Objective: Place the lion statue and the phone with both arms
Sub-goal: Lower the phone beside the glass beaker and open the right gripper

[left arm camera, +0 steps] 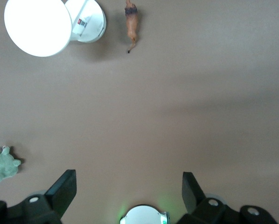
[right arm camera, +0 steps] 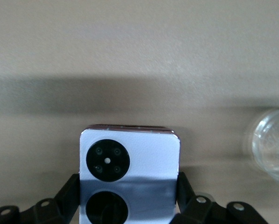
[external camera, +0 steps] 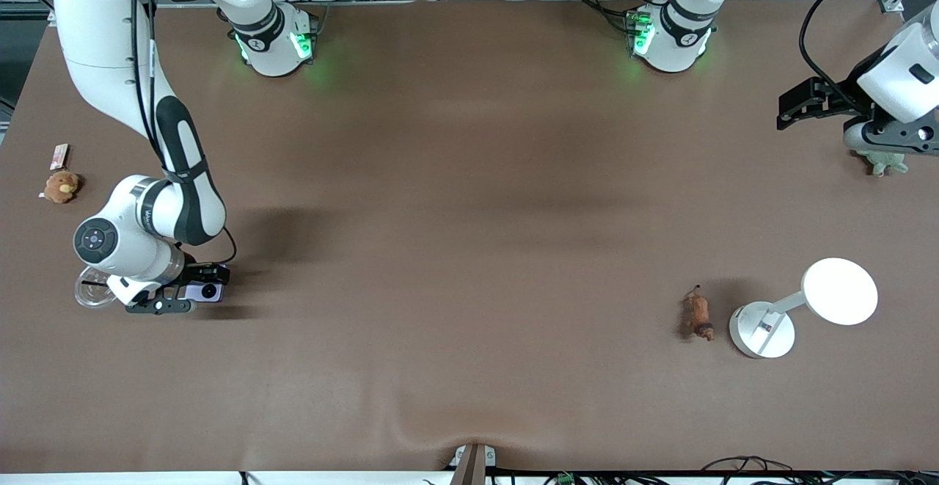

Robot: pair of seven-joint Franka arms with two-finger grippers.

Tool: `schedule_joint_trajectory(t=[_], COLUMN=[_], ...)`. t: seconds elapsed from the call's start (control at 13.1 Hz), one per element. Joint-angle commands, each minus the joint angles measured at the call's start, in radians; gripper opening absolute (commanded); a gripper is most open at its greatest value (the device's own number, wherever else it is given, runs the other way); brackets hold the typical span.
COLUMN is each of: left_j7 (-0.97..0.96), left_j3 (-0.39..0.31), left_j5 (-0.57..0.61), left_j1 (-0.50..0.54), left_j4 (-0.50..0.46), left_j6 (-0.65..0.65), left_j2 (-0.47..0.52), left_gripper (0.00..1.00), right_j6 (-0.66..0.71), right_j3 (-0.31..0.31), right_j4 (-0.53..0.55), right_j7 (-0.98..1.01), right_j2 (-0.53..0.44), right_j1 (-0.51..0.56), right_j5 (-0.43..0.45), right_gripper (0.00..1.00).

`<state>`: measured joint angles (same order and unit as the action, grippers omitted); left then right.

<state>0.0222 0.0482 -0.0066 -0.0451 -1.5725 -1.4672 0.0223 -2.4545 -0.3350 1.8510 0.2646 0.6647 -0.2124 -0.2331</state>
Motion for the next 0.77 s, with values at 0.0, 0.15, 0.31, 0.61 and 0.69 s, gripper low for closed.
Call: schedule_joint_trajectory(t=[0.0, 0.15, 0.31, 0.61, 0.69], left_j7=[0.005, 0.005, 0.016, 0.01, 0.001], left_j3=[0.005, 0.004, -0.001, -0.001, -0.001], left_j5=[0.008, 0.008, 0.023, 0.02, 0.02], left_j1=[0.007, 0.008, 0.008, 0.007, 0.007], left_j4=[0.025, 0.026, 0.028, 0.062, 0.063], left_j6=[-0.013, -0.013, -0.013, -0.013, -0.013], left_j2=[-0.005, -0.005, -0.005, -0.01, -0.01], left_gripper=[1.0, 1.0, 1.0, 1.0, 1.0], right_j6=[0.018, 0.023, 0.089, 0.453, 0.56], right_j3=[0.024, 0.024, 0.024, 0.025, 0.025], right_j4=[-0.049, -0.068, -0.09, -0.341, -0.443], right_j7=[0.016, 0.019, 0.021, 0.065, 0.067], right_j2=[-0.001, -0.014, -0.063, -0.122, -0.122], right_j1=[0.01, 0.001, 0.002, -0.01, -0.007], right_j5=[-0.009, -0.006, -0.005, -0.003, -0.002], right_gripper=[1.0, 1.0, 1.0, 1.0, 1.0])
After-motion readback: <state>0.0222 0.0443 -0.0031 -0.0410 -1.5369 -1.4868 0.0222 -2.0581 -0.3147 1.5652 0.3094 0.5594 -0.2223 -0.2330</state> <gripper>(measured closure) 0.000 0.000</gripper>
